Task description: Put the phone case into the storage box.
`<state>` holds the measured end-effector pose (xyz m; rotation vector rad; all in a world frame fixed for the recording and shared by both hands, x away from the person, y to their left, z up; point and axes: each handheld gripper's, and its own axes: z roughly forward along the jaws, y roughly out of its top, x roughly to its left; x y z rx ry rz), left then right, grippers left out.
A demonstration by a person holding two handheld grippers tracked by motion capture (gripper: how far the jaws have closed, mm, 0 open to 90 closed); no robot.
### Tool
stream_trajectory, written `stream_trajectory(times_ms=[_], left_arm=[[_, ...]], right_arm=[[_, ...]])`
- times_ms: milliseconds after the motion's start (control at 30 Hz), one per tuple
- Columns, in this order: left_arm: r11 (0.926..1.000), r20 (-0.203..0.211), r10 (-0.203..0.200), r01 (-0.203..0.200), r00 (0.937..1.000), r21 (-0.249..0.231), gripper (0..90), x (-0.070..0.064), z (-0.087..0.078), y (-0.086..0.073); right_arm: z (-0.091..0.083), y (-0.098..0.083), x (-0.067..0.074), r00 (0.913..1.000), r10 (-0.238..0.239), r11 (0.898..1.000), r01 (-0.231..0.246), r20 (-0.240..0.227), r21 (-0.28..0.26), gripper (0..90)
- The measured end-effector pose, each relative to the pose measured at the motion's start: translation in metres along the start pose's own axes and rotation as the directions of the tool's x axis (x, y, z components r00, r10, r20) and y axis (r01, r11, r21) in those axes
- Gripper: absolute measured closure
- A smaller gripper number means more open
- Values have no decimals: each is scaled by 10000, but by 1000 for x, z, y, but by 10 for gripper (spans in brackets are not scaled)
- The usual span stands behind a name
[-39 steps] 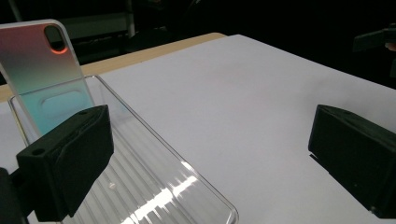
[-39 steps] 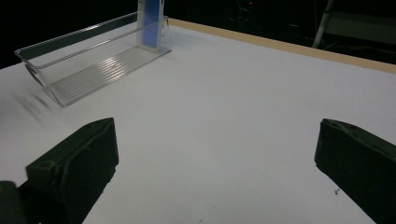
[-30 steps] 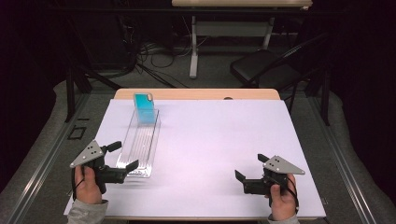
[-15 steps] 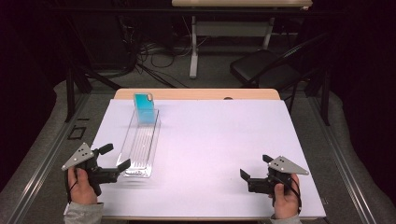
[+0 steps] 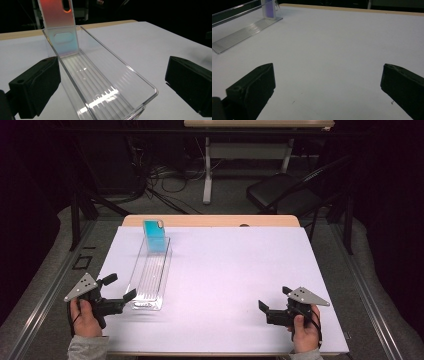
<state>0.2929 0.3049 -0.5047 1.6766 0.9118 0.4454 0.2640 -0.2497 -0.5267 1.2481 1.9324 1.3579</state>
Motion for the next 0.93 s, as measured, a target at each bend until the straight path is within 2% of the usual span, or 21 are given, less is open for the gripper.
stream_trajectory(times_ms=[433, 933], left_arm=[[9999, -63, -74, 74, 10000, 116, 3, 3, 1, -2], [9998, -248, -171, 174, 9995, 125, 3, 8, -2, -2]], right_arm=[[3, -2, 0, 9998, -86, 9998, 89, -196, 176, 0], [4, -3, 0, 9998, 15, 9996, -10, -189, 268, 0]])
